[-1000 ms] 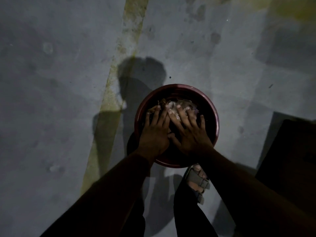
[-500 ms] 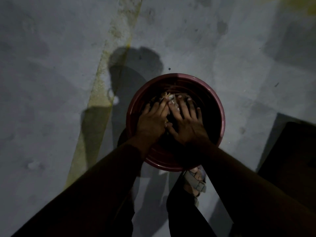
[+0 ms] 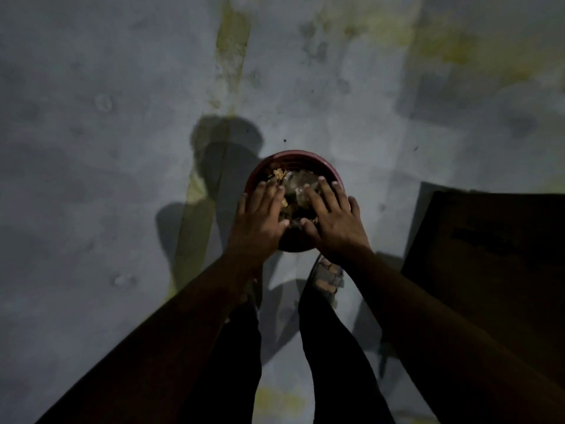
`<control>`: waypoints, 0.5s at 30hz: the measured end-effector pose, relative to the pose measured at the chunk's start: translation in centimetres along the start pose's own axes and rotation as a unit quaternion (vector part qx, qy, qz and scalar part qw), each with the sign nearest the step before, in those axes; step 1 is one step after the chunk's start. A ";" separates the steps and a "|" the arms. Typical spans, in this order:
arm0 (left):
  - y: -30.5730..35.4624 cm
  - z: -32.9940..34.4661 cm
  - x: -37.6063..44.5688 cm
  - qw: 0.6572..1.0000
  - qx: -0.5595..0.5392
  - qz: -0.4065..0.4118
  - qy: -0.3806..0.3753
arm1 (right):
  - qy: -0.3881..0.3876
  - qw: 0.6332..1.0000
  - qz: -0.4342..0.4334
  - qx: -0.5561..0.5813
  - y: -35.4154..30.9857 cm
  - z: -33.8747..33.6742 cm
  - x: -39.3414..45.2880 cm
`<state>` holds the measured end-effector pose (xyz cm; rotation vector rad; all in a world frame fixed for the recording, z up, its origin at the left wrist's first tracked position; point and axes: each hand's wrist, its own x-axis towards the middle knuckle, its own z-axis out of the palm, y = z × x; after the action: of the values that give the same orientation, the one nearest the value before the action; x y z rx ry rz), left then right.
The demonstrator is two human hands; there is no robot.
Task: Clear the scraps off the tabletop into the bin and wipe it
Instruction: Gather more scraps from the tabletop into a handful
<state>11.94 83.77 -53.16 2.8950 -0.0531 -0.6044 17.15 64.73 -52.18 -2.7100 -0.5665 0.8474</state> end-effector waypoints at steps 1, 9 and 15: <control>0.0 -1.9 -1.2 1.000 0.002 -0.001 -0.005 | 0.002 1.000 0.009 0.003 -0.8 -1.6 -1.3; 6.4 -21.6 -13.2 0.991 0.012 0.130 -0.030 | 0.087 0.988 0.121 0.029 -7.9 -17.0 -20.9; 16.9 -32.5 -20.4 0.942 0.028 0.333 -0.015 | 0.214 0.942 0.252 0.066 -9.9 -23.2 -39.4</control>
<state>6.30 74.21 -12.78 2.6549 -1.0148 -0.5101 -1.89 53.92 -10.81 -2.8162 0.2778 0.3423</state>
